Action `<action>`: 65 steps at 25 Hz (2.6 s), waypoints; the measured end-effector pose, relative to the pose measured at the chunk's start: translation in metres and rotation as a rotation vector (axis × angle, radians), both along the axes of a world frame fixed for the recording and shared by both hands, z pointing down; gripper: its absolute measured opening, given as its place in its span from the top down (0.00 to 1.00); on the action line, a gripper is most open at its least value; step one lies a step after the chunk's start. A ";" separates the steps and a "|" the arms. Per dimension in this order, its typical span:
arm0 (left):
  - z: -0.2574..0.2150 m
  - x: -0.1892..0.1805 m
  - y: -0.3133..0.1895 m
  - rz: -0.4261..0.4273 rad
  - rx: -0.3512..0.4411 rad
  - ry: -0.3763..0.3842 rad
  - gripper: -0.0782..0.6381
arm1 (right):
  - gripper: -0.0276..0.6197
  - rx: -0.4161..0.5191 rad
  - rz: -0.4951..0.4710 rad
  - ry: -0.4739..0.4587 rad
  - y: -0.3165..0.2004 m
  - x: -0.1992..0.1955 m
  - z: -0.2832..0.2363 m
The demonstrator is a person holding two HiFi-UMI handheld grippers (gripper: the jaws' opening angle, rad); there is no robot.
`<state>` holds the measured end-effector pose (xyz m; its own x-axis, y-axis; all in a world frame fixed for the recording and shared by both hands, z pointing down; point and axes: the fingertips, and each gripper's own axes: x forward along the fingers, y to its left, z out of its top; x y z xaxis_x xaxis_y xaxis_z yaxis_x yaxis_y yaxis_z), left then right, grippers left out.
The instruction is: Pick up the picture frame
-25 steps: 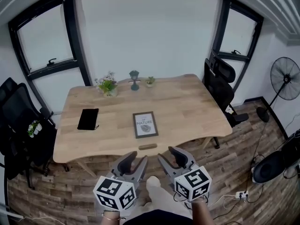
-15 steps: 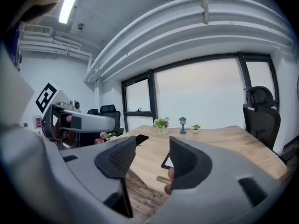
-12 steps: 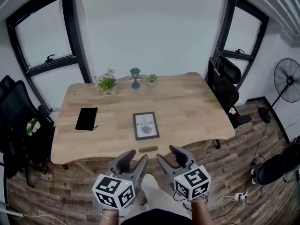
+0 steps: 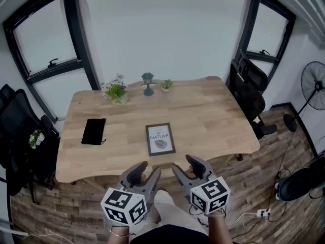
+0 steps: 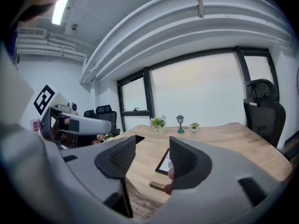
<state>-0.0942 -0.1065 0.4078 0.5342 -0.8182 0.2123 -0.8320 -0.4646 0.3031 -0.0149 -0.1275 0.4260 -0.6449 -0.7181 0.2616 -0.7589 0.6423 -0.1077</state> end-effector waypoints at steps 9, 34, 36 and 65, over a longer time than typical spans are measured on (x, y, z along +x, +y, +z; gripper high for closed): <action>0.001 0.004 -0.046 0.016 -0.005 -0.025 0.65 | 0.65 -0.016 0.000 0.001 -0.045 -0.001 0.006; 0.046 -0.001 -0.154 -0.019 -0.104 -0.021 0.65 | 0.65 -0.087 -0.057 0.078 -0.156 -0.013 0.052; 0.052 -0.003 -0.161 -0.023 -0.115 -0.019 0.65 | 0.65 -0.098 -0.066 0.087 -0.164 -0.015 0.059; 0.151 -0.031 -0.233 -0.149 -0.292 -0.009 0.65 | 0.65 -0.267 -0.130 0.203 -0.238 -0.024 0.156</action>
<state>-0.1251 -0.3395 0.5593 0.4097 -0.7912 0.4540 -0.8879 -0.2316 0.3975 -0.0388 -0.3651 0.5820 -0.6419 -0.5225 0.5612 -0.6959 0.7044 -0.1401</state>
